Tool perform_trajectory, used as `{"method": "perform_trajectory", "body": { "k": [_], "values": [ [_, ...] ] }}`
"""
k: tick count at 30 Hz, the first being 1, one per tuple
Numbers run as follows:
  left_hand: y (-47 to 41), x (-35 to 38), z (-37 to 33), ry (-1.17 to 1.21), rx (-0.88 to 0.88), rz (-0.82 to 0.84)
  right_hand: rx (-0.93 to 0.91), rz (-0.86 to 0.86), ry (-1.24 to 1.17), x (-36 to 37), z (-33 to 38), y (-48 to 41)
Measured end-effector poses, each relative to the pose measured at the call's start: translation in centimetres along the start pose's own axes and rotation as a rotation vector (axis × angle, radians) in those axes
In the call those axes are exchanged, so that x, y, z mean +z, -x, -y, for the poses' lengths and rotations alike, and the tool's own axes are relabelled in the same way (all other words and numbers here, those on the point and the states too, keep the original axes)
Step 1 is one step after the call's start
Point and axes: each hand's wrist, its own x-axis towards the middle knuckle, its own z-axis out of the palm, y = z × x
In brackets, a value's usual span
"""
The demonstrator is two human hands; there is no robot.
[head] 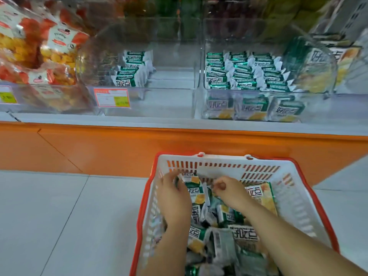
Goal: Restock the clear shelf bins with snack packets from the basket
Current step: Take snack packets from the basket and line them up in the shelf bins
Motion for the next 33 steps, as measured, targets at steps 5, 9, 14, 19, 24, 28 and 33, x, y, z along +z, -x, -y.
{"method": "perform_trajectory", "body": {
  "k": [5,9,14,19,24,28,33],
  "values": [
    [-0.2,3.6,2.3,0.0,-0.149,0.139,0.027,0.085,-0.106,1.4,-0.5,-1.6],
    [-2.6,5.1,3.3,-0.068,-0.133,0.194,0.021,0.059,-0.172,3.0,-0.2,-3.5],
    [-3.6,5.5,3.9,-0.025,-0.22,0.136,0.082,0.066,-0.28,3.8,0.5,-5.0],
    [-3.1,5.0,2.6,0.136,-0.351,0.094,0.118,0.077,-0.368,2.6,1.3,-4.5],
    [-2.6,3.0,-0.1,0.397,-0.522,0.178,0.186,0.061,-0.566,1.1,1.5,-2.5],
    [-1.9,-1.0,-3.8,0.536,-0.466,0.346,0.141,0.094,-0.828,-1.3,4.0,0.2],
    [-2.0,-7.1,-9.0,0.459,-0.207,0.406,-0.104,0.104,-0.798,-4.8,9.4,4.6]
  ]
}}
